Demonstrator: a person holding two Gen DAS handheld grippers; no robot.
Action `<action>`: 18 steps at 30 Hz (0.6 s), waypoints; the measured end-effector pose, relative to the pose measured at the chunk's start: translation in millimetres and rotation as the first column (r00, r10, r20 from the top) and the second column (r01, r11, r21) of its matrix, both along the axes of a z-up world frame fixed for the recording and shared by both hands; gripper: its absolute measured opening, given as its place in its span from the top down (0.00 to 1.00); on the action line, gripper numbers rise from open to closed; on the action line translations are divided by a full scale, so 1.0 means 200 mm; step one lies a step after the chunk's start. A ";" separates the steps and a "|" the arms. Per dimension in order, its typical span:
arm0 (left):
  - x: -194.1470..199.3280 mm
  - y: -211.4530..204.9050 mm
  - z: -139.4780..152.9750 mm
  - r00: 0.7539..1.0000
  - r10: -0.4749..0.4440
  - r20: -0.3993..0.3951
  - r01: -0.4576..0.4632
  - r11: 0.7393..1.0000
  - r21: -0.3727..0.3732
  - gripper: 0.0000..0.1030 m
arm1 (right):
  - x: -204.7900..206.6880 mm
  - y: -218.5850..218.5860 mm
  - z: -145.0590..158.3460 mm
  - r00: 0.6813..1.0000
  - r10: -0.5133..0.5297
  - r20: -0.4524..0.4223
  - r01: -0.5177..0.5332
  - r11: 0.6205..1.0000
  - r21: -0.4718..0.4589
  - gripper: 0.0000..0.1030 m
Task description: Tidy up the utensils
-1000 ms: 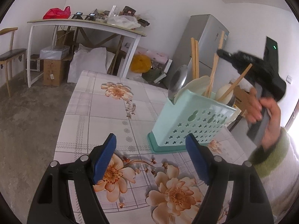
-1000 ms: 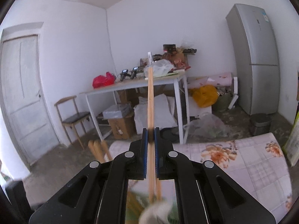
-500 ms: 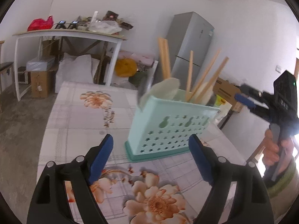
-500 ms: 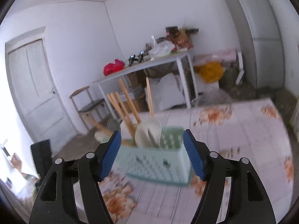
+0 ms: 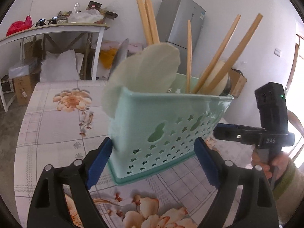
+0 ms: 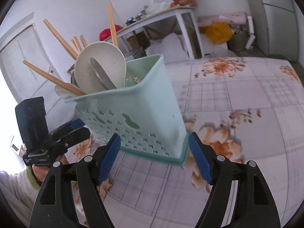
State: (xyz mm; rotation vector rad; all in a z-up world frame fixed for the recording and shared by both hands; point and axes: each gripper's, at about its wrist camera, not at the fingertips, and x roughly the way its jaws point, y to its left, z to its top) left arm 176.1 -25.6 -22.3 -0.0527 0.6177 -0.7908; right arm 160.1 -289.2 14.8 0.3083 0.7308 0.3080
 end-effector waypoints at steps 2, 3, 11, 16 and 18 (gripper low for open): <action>0.00 -0.01 0.00 1.000 0.009 -0.002 -0.009 1.000 0.005 0.17 | 0.03 0.02 0.01 0.999 0.041 -0.002 -0.041 0.999 0.019 0.32; 0.00 -0.01 0.01 1.000 0.015 -0.007 -0.015 1.000 0.005 0.17 | 0.03 0.04 0.02 0.999 0.051 0.004 -0.051 0.999 0.010 0.31; -0.07 -0.02 0.03 0.999 0.031 -0.041 -0.031 0.999 0.012 0.17 | 0.00 0.02 0.01 0.999 0.039 -0.003 -0.039 0.999 0.001 0.34; -0.15 -0.02 0.04 0.998 0.010 -0.065 -0.010 1.000 0.010 0.17 | -0.10 0.01 0.01 1.000 0.014 -0.002 -0.014 1.000 0.005 0.34; -0.19 -0.01 0.04 0.997 0.005 -0.077 -0.005 1.000 0.002 0.16 | -0.12 0.01 0.00 1.000 0.008 0.001 -0.008 1.000 0.014 0.34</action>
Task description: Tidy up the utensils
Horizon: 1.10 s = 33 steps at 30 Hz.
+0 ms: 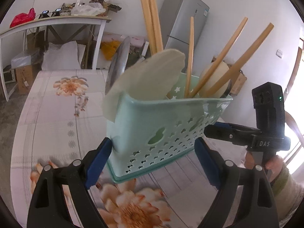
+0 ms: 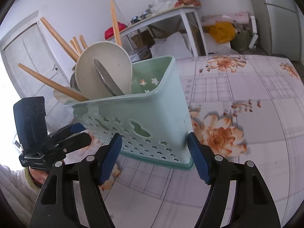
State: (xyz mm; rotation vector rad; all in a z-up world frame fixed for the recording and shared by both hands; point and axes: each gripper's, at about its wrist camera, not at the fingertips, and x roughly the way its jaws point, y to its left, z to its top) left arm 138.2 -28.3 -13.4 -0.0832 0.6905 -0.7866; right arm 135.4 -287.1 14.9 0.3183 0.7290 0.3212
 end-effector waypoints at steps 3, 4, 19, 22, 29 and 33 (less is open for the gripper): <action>-0.03 0.00 0.00 1.000 -0.004 -0.005 0.004 1.000 0.002 0.16 | -0.01 0.01 0.00 1.000 -0.012 0.002 0.012 1.000 -0.007 0.34; -0.03 0.01 0.00 1.000 -0.002 -0.012 0.002 1.000 0.007 0.15 | -0.02 0.02 0.00 1.000 -0.019 0.000 0.019 1.000 -0.014 0.34; -0.30 0.12 0.08 0.947 0.285 0.150 -0.310 0.934 0.179 0.05 | -0.37 0.32 0.05 0.956 -0.290 0.044 0.285 0.881 -0.378 0.21; -0.33 0.12 0.14 0.908 0.357 0.220 -0.398 0.898 0.188 0.05 | -0.41 0.34 0.08 0.943 -0.324 0.079 0.326 0.846 -0.421 0.18; -0.37 0.07 0.20 0.847 0.424 0.320 -0.506 0.828 0.242 0.05 | -0.44 0.36 0.15 0.910 -0.388 0.147 0.409 0.781 -0.472 0.15; -0.37 0.07 0.21 0.837 0.439 0.327 -0.532 0.792 0.300 0.05 | -0.47 0.32 0.17 0.892 -0.427 0.149 0.443 0.762 -0.472 0.15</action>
